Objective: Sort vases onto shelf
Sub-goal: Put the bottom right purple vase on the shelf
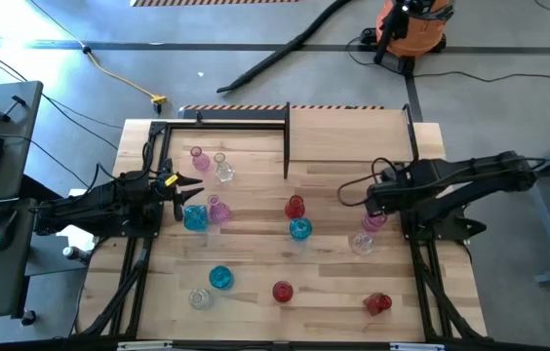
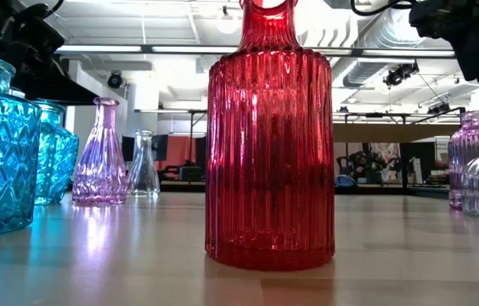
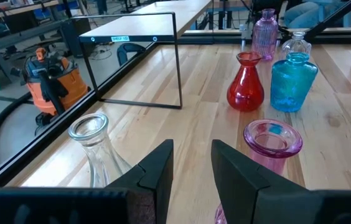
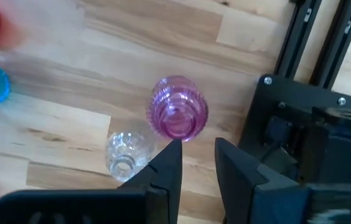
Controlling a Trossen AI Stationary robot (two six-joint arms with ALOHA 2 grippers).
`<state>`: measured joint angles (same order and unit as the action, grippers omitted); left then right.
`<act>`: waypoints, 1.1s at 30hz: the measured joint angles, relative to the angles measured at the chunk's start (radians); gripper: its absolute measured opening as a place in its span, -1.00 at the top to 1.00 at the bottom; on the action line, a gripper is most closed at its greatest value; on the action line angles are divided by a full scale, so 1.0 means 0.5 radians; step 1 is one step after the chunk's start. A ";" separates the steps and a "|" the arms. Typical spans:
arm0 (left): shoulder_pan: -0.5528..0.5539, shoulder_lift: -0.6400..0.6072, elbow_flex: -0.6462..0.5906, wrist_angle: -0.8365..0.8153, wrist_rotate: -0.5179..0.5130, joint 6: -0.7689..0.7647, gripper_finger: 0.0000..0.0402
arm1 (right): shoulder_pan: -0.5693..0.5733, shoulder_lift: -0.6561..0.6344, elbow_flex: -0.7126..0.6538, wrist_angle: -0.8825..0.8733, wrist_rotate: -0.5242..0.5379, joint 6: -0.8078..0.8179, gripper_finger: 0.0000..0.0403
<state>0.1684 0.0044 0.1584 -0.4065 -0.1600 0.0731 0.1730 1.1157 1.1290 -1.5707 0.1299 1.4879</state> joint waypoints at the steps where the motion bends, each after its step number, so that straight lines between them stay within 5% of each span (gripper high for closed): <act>1: 0.001 0.000 0.000 0.000 0.001 0.001 0.50 | 0.000 -0.018 0.000 -0.001 0.015 0.000 0.62; 17: 0.001 0.000 0.000 0.000 0.000 0.000 0.50 | 0.013 -0.457 -0.460 0.394 -0.016 -0.007 0.62; 33: 0.000 0.000 0.000 0.000 0.000 -0.002 0.50 | 0.011 -0.412 -0.489 0.397 -0.004 -0.024 0.62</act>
<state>0.1684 0.0044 0.1585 -0.4065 -0.1600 0.0723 0.1787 0.9099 0.8843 -1.3722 0.1280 1.4761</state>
